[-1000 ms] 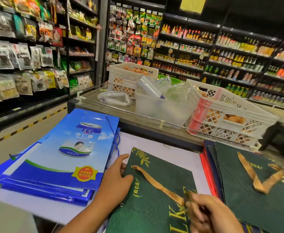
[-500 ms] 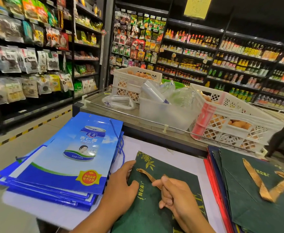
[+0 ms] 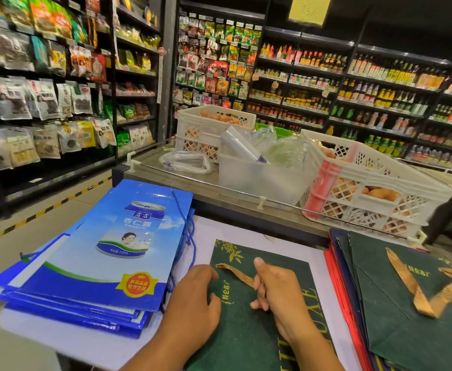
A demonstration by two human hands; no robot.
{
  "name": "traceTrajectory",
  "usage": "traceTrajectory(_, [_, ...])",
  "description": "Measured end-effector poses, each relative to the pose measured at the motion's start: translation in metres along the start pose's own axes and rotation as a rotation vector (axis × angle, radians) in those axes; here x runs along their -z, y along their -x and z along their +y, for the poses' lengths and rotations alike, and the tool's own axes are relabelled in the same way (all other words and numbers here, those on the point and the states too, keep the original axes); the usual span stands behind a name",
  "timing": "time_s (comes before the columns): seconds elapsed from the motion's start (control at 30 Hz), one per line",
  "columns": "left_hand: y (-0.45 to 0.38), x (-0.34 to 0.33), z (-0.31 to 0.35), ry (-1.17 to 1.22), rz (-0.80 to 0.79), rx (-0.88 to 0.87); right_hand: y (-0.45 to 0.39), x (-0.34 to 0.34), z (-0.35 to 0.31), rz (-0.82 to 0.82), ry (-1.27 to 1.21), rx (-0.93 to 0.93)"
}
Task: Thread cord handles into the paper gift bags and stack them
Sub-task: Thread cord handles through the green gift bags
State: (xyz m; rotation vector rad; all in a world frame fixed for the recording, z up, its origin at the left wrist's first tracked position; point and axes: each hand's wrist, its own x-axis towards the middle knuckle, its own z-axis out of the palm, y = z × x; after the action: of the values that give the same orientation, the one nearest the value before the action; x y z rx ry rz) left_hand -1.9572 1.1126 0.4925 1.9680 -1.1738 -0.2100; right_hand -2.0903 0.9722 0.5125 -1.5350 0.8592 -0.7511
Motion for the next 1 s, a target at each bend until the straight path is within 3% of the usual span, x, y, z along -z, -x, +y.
traceTrajectory(0.3, [0.001, -0.001, 0.013, -0.310, -0.002, 0.034, 0.002, 0.010, 0.008, -0.063, -0.053, 0.063])
traceTrajectory(0.47, [-0.006, 0.004, 0.007, -0.174, 0.041, 0.087, 0.006, 0.010, 0.009, -0.059, 0.179, 0.122])
traceTrajectory(0.63, [-0.018, 0.009, 0.011, -0.021, 0.034, 0.191, 0.007, 0.008, 0.005, -0.179, 0.074, 0.076])
traceTrajectory(0.83, [-0.016, 0.010, 0.017, 0.168, 0.086, 0.246, 0.009, 0.009, 0.003, -0.174, 0.051, 0.040])
traceTrajectory(1.0, [-0.011, 0.015, 0.016, 0.399, 0.007, 0.408, 0.010, 0.011, 0.002, -0.159, -0.031, -0.016])
